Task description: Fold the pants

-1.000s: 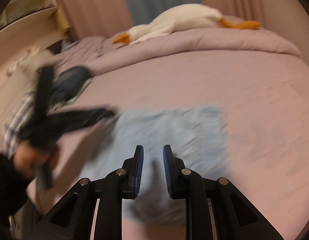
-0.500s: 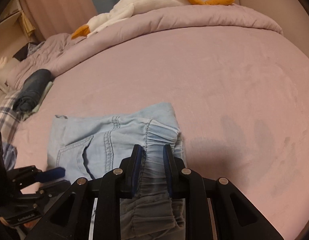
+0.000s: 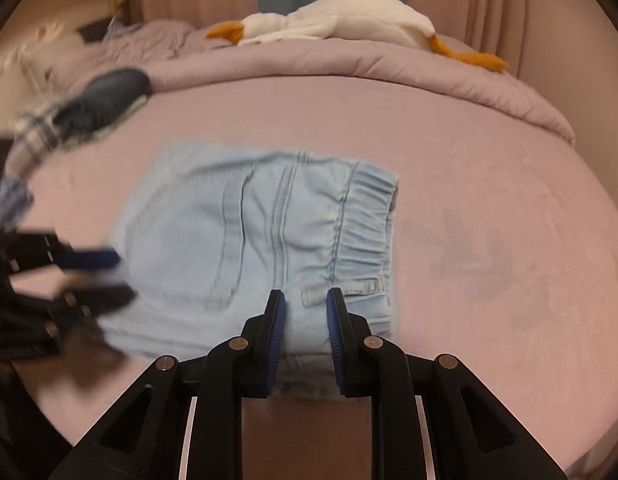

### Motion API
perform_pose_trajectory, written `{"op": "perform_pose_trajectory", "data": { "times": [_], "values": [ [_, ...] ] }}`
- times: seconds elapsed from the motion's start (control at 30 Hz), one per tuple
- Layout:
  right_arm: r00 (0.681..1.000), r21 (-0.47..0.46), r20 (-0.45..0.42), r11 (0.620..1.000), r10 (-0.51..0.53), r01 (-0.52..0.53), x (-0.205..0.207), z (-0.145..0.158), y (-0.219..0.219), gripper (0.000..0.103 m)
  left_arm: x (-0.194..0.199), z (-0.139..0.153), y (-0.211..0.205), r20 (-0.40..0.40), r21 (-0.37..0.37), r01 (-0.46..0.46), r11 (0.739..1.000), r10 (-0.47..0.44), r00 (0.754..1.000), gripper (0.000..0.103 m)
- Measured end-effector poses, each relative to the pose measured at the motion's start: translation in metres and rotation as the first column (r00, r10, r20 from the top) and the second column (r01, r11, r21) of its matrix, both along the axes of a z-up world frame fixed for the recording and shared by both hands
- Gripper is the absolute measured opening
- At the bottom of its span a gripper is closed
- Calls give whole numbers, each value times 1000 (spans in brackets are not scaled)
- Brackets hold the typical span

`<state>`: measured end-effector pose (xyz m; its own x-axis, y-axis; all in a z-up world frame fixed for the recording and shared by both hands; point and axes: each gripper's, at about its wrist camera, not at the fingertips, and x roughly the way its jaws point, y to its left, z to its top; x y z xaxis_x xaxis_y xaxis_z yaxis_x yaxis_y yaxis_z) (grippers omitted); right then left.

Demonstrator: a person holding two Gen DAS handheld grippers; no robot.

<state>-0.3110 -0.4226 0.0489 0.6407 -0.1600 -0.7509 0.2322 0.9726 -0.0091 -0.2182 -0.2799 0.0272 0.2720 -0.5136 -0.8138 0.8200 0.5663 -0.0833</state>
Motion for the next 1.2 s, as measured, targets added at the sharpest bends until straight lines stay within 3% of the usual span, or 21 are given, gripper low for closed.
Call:
{"op": "perform_pose_trajectory", "data": {
  "times": [0.1,0.2,0.37,0.6,0.77,0.93,1.03,1.2],
  "values": [
    [1000,-20,10,1000,-11,11,-2,0,4,21,2,-2,2,-16,-17,-15,1000,15,1000,39],
    [999,70,31,997,-39,37,-4,0,-7,21,0,-2,3,-12,-19,-15,1000,15,1000,39],
    [999,108,26,993,-41,38,-6,5,-9,21,0,-1,3,-14,-18,-20,1000,19,1000,39],
    [991,238,75,967,-107,86,-16,15,-21,21,-2,-2,1,-12,-12,-20,1000,20,1000,39],
    [984,182,124,978,-126,103,-16,27,-18,22,-1,-2,1,-12,-12,-19,1000,19,1000,39],
    [993,66,-14,991,-117,117,-2,-2,-9,22,-1,-2,1,-9,-11,-14,1000,14,1000,39],
    [995,-8,-9,995,-100,100,-5,-5,1,22,0,-3,1,-11,-12,-16,1000,16,1000,39],
    [994,18,-6,994,-109,109,-8,-5,-3,22,-1,-4,1,-9,-13,-18,1000,18,1000,39]
  ]
}}
